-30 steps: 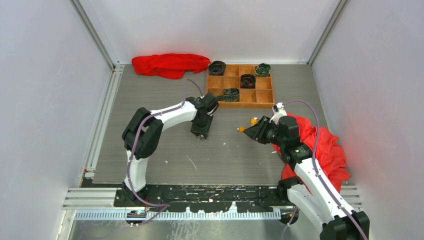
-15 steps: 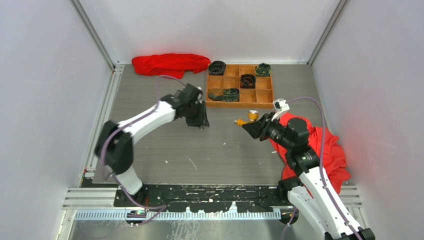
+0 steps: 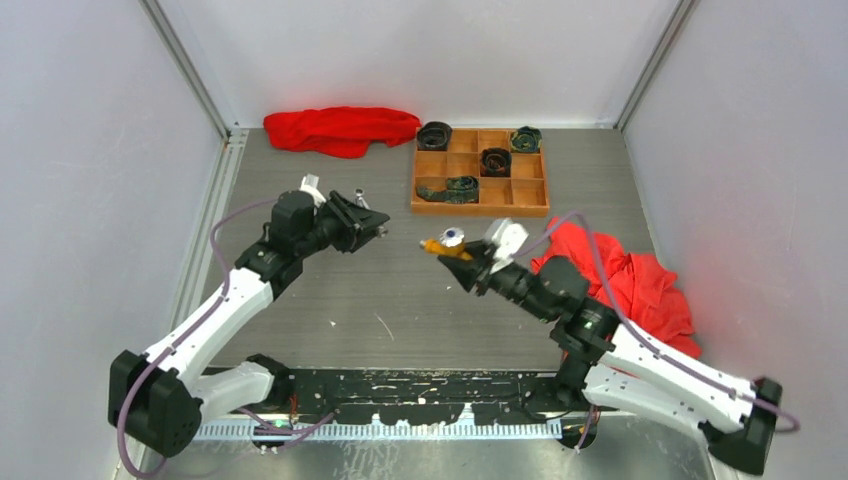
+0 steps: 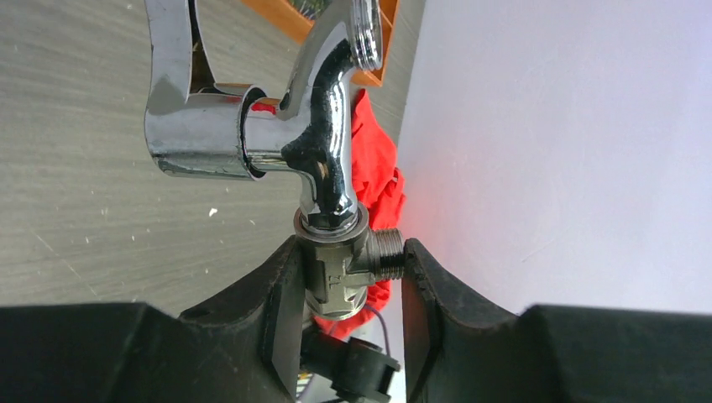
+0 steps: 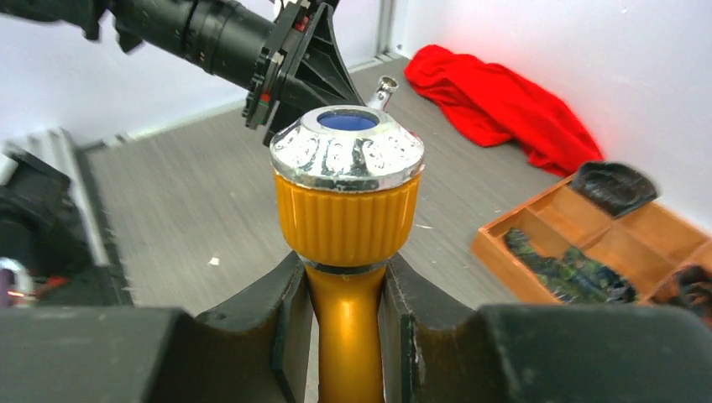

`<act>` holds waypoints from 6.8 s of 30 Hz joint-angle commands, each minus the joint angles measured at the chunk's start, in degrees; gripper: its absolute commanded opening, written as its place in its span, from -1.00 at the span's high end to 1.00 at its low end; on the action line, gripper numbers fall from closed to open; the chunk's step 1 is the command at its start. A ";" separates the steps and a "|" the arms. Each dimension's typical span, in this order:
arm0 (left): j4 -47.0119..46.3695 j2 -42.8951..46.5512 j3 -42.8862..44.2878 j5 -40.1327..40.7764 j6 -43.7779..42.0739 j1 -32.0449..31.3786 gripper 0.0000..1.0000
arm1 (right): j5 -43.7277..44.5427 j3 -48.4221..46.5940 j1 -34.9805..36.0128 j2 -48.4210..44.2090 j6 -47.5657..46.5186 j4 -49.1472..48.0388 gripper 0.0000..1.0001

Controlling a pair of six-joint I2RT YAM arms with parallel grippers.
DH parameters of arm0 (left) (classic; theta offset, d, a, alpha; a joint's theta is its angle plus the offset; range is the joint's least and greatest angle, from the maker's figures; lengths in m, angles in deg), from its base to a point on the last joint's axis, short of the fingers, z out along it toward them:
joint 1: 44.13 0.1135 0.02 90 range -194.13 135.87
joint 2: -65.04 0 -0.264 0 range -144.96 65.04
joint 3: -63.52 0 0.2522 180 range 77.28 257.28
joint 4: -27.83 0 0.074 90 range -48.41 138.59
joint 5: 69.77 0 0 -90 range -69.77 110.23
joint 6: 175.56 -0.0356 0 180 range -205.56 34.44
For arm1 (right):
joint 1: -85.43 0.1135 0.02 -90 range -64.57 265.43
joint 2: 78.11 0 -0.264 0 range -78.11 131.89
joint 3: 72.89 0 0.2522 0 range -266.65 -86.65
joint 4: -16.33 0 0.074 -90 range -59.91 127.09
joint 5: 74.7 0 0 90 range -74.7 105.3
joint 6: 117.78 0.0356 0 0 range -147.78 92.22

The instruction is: Install the water faucets

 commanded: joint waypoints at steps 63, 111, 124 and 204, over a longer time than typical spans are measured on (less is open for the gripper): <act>-11.76 12.82 -6.45 -21.07 7.05 7.37 1.00 | 37.24 3.40 32.36 53.46 -98.36 -89.98 0.99; -6.15 16.38 -6.59 -13.43 -2.94 5.45 1.00 | 49.29 -7.56 33.97 59.66 -93.25 -86.00 0.99; -6.93 16.33 -6.95 -13.25 -2.99 5.10 1.00 | 49.33 -7.80 33.96 53.37 -75.85 -77.87 0.99; 19.18 15.91 -3.90 11.21 -5.70 -2.89 1.00 | 39.03 8.97 5.95 11.67 29.97 -9.16 0.99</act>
